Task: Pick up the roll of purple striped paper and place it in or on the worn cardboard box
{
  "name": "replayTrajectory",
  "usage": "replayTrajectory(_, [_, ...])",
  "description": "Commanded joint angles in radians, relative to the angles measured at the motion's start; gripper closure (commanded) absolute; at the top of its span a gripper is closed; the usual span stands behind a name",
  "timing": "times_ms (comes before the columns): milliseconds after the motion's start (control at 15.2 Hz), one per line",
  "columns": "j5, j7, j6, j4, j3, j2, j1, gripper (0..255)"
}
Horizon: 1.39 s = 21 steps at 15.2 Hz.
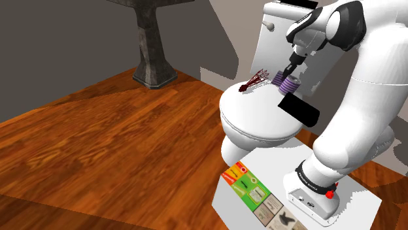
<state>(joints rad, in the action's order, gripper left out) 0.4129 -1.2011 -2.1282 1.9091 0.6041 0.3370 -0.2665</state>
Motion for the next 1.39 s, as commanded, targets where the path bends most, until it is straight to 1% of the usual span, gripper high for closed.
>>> replayTrajectory(0, [0.000,0.000,0.000,0.001,0.000,0.000,0.000,255])
replayTrajectory(396, [0.000,0.000,0.000,0.001,0.000,0.000,0.000,255])
replayTrajectory(1320, [-0.079,0.069,0.148,-0.085,0.029,-0.087,0.019,255])
